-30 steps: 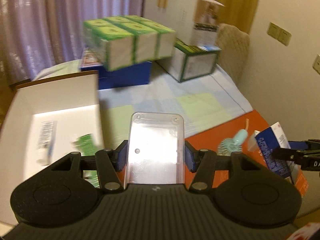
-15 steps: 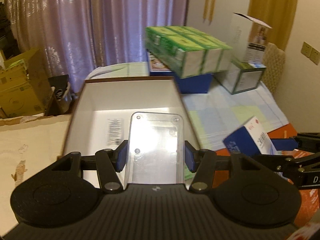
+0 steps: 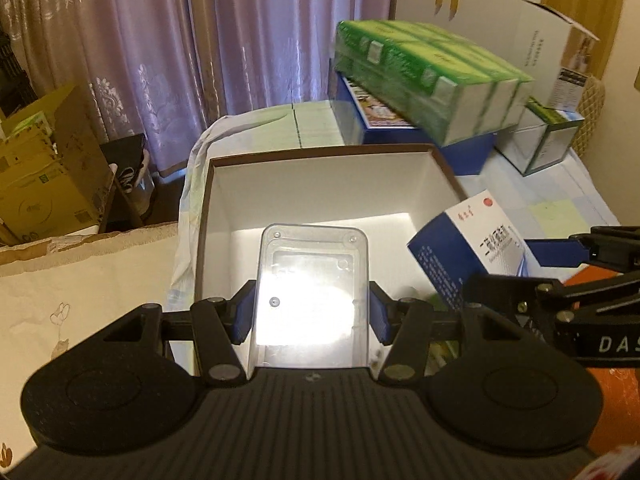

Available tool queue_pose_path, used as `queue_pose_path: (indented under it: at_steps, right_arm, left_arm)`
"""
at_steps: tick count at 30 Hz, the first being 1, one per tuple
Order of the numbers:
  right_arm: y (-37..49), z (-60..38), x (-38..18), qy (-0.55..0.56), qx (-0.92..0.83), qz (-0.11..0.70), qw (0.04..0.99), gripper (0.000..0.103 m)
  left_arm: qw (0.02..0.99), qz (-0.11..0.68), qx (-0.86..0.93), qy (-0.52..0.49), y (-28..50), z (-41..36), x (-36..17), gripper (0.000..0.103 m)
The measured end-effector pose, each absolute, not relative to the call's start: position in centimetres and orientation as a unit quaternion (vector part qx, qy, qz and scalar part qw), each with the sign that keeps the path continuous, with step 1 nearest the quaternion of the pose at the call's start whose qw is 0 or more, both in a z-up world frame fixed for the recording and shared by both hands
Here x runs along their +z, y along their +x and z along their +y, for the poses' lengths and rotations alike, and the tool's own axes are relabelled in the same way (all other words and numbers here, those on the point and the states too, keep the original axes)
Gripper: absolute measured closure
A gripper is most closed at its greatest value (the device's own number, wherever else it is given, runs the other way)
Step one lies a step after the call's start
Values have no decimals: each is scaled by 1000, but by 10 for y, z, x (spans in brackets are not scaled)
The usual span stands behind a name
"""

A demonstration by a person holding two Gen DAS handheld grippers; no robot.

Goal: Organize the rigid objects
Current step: 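Carry the clear case and medicine box over the cardboard box with both tools, then open both tools to drop the clear case and medicine box inside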

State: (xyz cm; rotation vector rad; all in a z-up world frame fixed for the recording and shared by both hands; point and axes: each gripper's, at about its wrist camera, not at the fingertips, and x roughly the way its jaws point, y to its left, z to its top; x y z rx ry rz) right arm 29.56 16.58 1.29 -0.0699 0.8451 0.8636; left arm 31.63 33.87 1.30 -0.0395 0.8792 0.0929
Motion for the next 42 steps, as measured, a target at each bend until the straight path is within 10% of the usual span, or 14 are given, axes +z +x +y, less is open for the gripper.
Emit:
queue_pose_path:
  at_steps: [42]
  right_arm:
    - [394,242,-40,-61,316,411,853,40]
  left_arm:
    - [889,458,14,-12,429,381,-41,39]
